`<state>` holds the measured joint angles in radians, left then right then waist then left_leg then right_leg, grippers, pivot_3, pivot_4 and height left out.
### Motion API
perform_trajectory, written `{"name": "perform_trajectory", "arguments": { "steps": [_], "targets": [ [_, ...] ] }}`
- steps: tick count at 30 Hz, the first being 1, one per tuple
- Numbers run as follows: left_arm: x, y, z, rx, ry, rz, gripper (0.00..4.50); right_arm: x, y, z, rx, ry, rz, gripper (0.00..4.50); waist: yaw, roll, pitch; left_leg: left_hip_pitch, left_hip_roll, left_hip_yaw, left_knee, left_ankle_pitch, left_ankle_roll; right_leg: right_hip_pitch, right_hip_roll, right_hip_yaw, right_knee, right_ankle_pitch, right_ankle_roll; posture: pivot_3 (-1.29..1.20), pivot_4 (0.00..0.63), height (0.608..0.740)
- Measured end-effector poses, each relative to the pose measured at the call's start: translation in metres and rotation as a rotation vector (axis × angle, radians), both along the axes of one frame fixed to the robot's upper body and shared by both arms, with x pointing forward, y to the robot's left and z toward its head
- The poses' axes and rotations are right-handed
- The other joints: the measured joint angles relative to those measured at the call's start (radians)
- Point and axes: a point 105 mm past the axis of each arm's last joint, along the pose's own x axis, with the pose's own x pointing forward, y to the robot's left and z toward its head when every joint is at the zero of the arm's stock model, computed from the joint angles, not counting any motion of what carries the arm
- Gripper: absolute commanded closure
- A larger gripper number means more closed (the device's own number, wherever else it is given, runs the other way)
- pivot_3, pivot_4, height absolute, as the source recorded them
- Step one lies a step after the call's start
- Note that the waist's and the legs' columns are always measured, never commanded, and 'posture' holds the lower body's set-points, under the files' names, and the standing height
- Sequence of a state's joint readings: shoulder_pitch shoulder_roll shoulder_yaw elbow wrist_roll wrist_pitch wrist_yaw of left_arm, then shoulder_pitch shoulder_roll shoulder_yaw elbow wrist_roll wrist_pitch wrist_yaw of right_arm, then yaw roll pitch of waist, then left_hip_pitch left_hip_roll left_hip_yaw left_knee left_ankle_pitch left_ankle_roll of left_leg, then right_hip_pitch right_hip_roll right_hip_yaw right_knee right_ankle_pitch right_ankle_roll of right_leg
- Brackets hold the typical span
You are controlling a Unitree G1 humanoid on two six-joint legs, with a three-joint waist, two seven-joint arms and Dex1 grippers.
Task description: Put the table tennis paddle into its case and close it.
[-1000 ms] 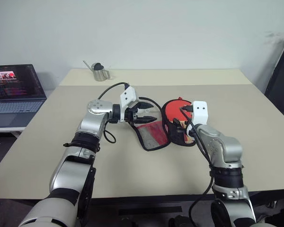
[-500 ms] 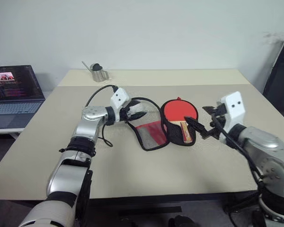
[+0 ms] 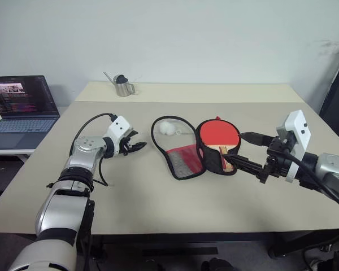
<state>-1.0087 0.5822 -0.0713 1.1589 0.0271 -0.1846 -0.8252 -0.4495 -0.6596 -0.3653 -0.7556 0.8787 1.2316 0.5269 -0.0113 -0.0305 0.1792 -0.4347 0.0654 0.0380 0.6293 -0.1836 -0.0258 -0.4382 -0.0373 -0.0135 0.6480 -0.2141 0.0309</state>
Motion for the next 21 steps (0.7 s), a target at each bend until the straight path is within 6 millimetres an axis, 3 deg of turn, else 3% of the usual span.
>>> {"name": "perform_trajectory", "arguments": {
  "steps": [5, 9, 16, 21],
  "targets": [
    [0.007, -0.018, -0.005, -0.014, 0.0, 0.005, 1.41, 0.002, 0.001, 0.0, 0.003, -0.007, -0.001, 0.01, 0.007, 0.0, 0.0, 0.0, 0.0, 0.001, 0.0, 0.0, 0.0, 0.0, 0.0, 0.0, 0.0, 0.0, 0.0, 0.0, 0.15, 0.74],
    [0.005, -0.033, -0.019, -0.027, 0.055, -0.032, 1.41, 0.004, 0.0, 0.0, -0.004, -0.015, -0.015, 0.01, 0.007, 0.0, 0.0, 0.0, 0.0, 0.0, 0.0, 0.0, 0.0, 0.0, 0.0, 0.0, 0.0, 0.0, 0.0, 0.0, 0.15, 0.74],
    [0.003, -0.033, -0.032, 0.004, 0.115, -0.024, 1.41, 0.004, -0.004, -0.004, -0.012, -0.007, -0.042, 0.01, 0.008, 0.0, 0.0, 0.0, 0.0, 0.0, 0.0, 0.0, 0.0, 0.0, 0.0, 0.0, 0.0, 0.0, 0.0, 0.0, 0.15, 0.74],
    [0.005, -0.051, -0.038, -0.001, 0.132, -0.047, 1.41, 0.004, -0.004, -0.002, -0.005, -0.019, -0.044, 0.01, 0.01, 0.0, 0.0, 0.0, 0.0, 0.0, 0.001, 0.0, 0.0, 0.001, 0.0, 0.0, 0.0, 0.0, 0.0, 0.0, 0.15, 0.74]
  ]
}}
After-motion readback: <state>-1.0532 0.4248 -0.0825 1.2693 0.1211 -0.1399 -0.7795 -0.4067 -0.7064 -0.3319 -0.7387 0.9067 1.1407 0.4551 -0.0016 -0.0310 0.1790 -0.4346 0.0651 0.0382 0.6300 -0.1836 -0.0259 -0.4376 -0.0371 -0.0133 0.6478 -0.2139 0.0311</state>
